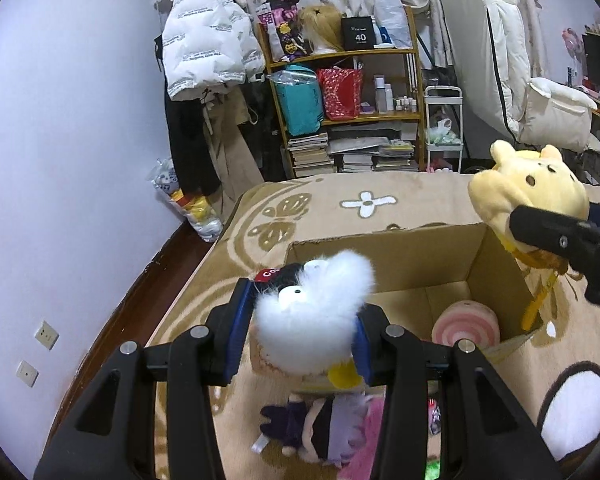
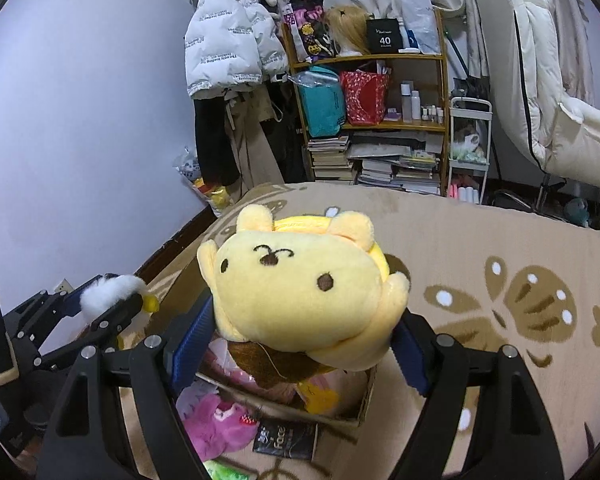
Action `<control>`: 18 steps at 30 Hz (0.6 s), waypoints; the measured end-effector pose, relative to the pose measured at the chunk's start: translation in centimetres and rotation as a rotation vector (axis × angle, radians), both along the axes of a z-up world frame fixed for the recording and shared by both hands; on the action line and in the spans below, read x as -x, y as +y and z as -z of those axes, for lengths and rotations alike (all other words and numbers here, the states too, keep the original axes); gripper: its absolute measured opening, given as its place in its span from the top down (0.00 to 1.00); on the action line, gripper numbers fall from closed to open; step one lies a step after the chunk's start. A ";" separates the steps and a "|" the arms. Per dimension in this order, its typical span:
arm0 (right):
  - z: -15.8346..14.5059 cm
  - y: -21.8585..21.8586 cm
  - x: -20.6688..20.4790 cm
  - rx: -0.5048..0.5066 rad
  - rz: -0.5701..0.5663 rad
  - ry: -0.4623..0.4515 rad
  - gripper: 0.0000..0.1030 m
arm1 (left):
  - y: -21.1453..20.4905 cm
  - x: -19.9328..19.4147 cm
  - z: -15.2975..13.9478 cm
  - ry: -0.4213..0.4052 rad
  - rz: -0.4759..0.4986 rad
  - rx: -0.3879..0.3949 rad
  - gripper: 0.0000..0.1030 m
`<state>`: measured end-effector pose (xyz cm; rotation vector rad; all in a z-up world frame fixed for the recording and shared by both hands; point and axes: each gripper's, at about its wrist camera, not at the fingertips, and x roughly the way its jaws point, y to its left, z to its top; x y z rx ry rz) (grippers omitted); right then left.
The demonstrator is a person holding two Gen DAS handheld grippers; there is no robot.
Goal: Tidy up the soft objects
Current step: 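Carry the white plush and yellow bear plush up over the box with both tools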
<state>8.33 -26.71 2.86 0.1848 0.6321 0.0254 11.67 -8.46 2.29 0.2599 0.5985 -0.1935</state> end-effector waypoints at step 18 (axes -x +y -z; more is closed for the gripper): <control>6.0 -1.3 -2.2 -0.066 0.017 0.144 0.13 | -1.0 -2.8 4.6 0.182 0.087 0.078 0.55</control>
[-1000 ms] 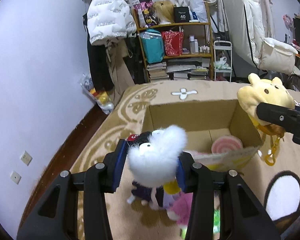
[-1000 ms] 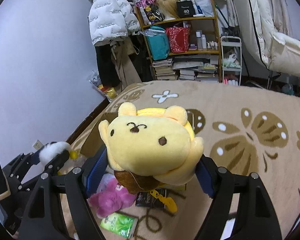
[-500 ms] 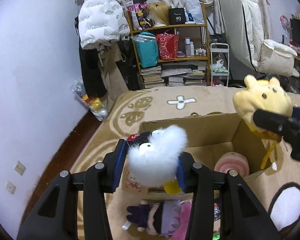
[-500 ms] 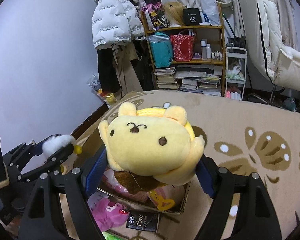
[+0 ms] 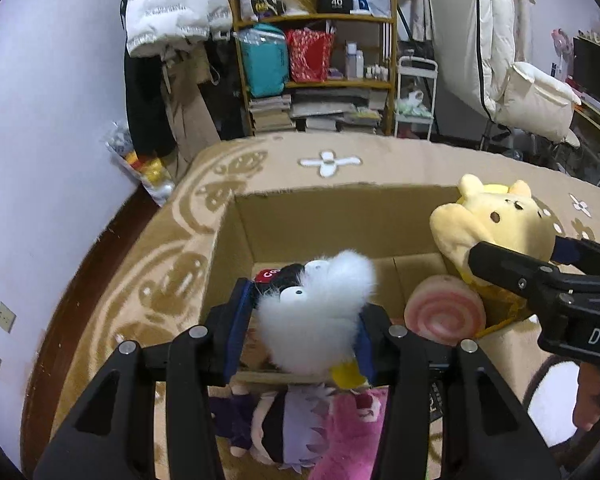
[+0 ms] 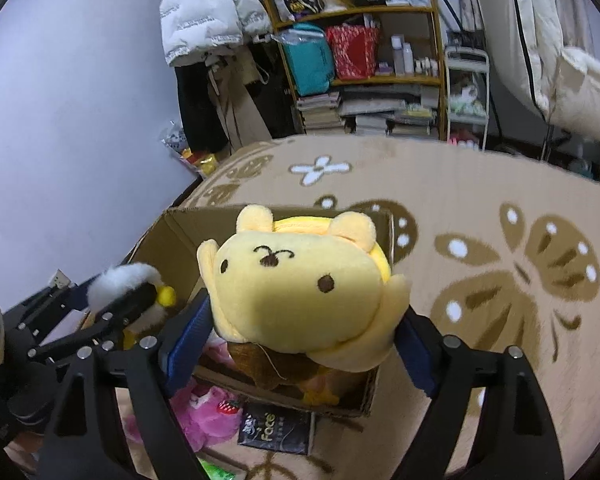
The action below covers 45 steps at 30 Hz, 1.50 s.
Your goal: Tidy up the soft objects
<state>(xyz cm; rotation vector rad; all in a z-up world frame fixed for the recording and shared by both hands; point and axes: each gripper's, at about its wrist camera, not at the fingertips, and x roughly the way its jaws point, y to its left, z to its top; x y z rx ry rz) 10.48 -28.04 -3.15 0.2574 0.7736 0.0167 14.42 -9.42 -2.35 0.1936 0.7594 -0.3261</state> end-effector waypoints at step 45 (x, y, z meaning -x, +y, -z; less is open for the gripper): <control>-0.9 2.0 9.2 -0.012 -0.002 0.033 0.01 | 5.3 9.8 -2.2 0.015 -0.101 -0.036 0.08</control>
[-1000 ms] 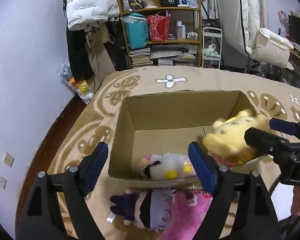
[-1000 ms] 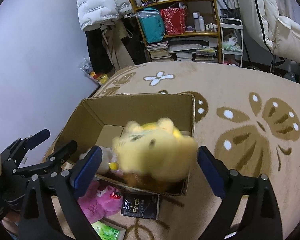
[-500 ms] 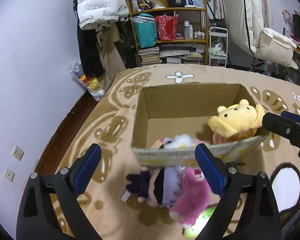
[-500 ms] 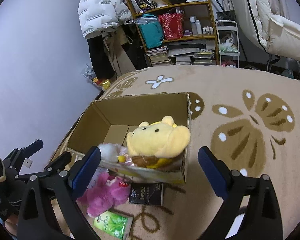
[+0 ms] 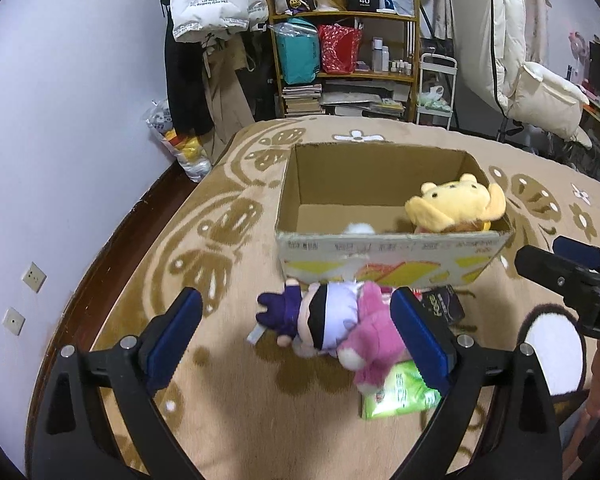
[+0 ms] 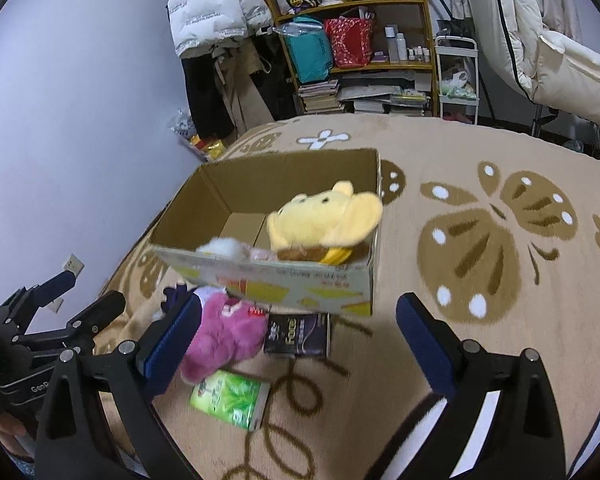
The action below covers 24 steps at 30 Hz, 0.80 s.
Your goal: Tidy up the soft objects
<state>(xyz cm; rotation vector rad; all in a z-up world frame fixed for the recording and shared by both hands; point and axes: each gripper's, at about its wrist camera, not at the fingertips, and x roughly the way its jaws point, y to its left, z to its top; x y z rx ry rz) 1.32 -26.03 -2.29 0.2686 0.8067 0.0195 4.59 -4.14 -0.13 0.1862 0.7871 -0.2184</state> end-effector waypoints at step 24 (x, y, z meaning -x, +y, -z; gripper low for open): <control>5.5 4.2 -0.3 0.065 -0.110 0.183 0.01 | -1.3 -2.5 4.3 0.190 0.086 0.067 0.09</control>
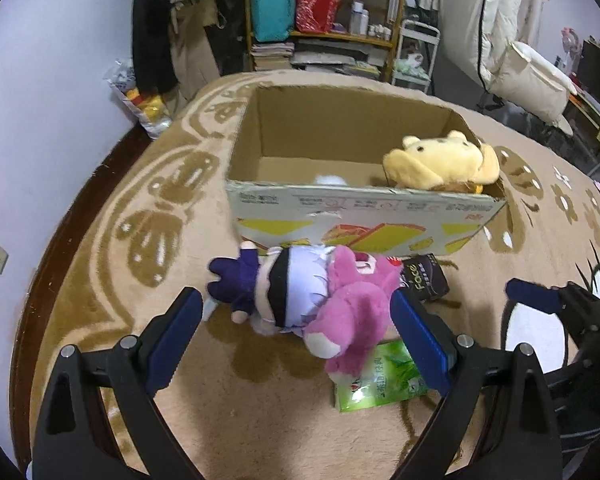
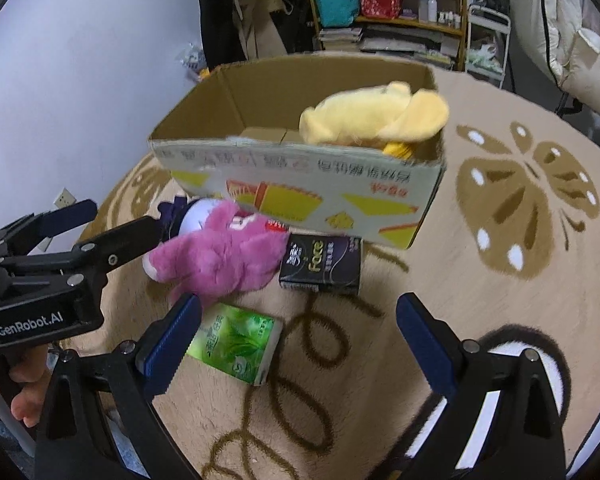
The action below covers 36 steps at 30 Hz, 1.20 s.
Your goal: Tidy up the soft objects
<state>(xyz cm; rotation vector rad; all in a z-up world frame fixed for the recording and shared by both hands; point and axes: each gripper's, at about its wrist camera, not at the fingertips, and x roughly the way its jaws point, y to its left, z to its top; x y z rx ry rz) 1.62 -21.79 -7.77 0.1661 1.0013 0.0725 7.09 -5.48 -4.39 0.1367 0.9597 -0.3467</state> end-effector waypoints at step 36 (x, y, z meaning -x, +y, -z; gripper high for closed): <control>6.4 5.2 -3.2 -0.123 -0.141 0.163 0.01 | -0.2 0.2 2.6 0.161 0.054 0.014 0.57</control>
